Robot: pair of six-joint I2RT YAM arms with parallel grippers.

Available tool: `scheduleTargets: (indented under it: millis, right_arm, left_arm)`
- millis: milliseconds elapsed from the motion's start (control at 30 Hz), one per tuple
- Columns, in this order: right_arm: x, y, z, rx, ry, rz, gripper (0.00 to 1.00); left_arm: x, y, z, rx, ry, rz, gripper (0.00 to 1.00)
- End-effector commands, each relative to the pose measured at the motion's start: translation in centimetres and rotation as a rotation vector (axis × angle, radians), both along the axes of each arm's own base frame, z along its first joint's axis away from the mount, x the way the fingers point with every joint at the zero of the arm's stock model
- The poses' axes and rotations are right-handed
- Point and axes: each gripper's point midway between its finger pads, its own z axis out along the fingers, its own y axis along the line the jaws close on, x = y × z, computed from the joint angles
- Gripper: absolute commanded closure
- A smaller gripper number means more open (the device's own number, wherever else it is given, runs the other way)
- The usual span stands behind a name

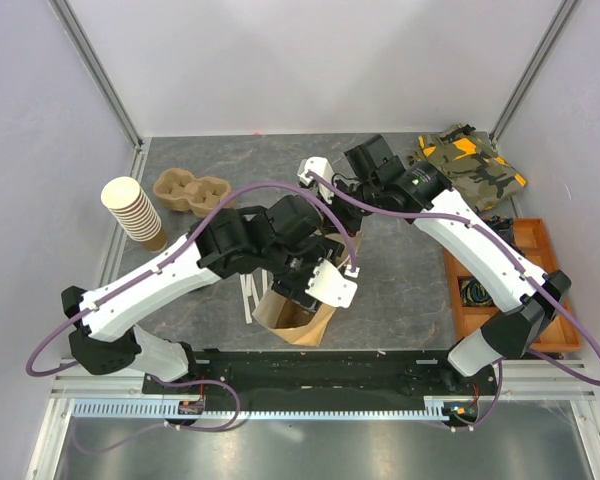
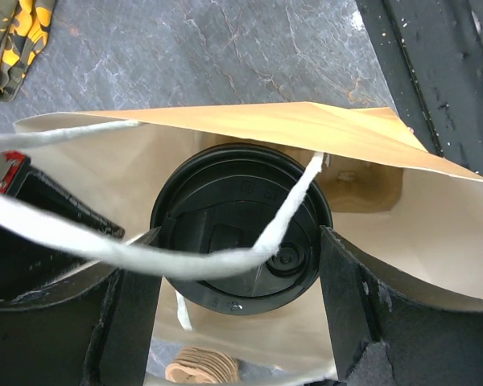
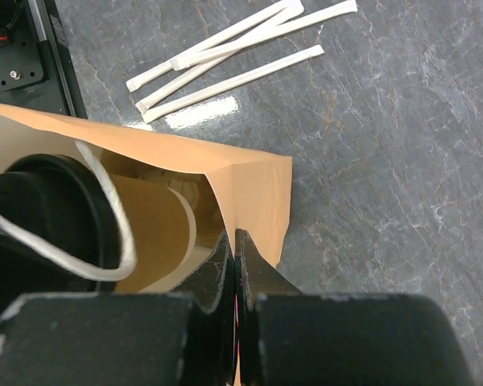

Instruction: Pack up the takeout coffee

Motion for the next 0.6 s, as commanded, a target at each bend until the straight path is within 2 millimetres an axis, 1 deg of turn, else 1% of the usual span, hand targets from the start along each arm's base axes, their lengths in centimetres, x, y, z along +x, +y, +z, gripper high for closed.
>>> scheduleTargets:
  millis: [0,367,567]
  right_arm:
    - [-0.8,0.8,2.6,0.069,-0.075,0.077,1.0]
    - [-1.6,0.8,2.7,0.075,-0.066,0.105,1.0]
    - [-2.2,0.6,2.7,0.082,-0.076,0.137,1.0]
  left_arm:
    - [1.2,-1.3,-0.5,-0.006,-0.066,-0.031,0.67]
    - [1.9,-1.5,-3.1,0.03,-0.069,-0.022,0.68]
    - [2.4,-1.2,-5.3,0.074,-0.067,-0.019,0.69]
